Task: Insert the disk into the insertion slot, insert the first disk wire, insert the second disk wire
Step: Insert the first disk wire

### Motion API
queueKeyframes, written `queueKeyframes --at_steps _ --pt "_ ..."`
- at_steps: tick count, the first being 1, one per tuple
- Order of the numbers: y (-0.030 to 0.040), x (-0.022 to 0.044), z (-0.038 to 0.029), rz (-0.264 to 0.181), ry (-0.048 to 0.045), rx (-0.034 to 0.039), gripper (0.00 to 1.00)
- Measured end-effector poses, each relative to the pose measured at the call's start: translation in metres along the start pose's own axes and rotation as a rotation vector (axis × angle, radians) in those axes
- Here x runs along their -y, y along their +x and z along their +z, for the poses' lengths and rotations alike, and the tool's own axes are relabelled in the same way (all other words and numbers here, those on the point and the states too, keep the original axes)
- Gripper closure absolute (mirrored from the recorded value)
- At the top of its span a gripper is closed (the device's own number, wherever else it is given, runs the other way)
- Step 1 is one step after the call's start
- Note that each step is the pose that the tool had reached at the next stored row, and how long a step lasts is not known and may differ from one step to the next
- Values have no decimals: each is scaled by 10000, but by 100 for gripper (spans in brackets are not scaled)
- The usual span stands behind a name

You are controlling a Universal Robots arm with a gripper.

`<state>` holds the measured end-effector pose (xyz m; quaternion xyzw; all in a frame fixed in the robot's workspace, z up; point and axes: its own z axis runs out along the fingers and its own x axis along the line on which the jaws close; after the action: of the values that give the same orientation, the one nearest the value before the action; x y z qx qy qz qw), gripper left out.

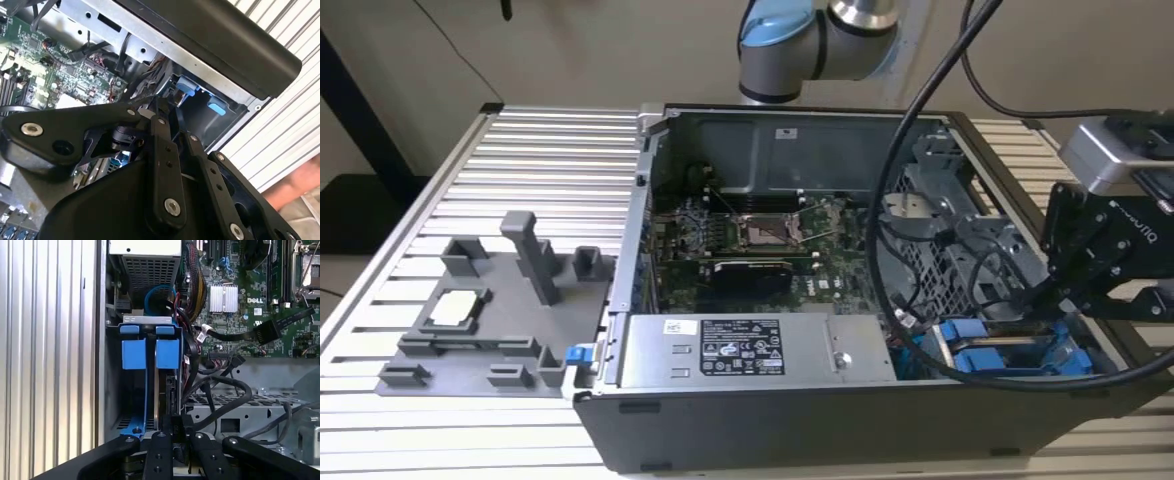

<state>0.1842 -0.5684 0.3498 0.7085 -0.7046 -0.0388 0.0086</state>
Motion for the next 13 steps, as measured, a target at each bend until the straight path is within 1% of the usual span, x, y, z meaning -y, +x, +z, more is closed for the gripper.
queueKeyframes --at_steps 3,4,8,13 --pt "1 2 24 3 -115 -3 81" --pt "1 2 34 5 -125 -5 81" --pt "3 7 72 5 -127 -5 81" --pt "2 14 87 5 -127 -5 81"
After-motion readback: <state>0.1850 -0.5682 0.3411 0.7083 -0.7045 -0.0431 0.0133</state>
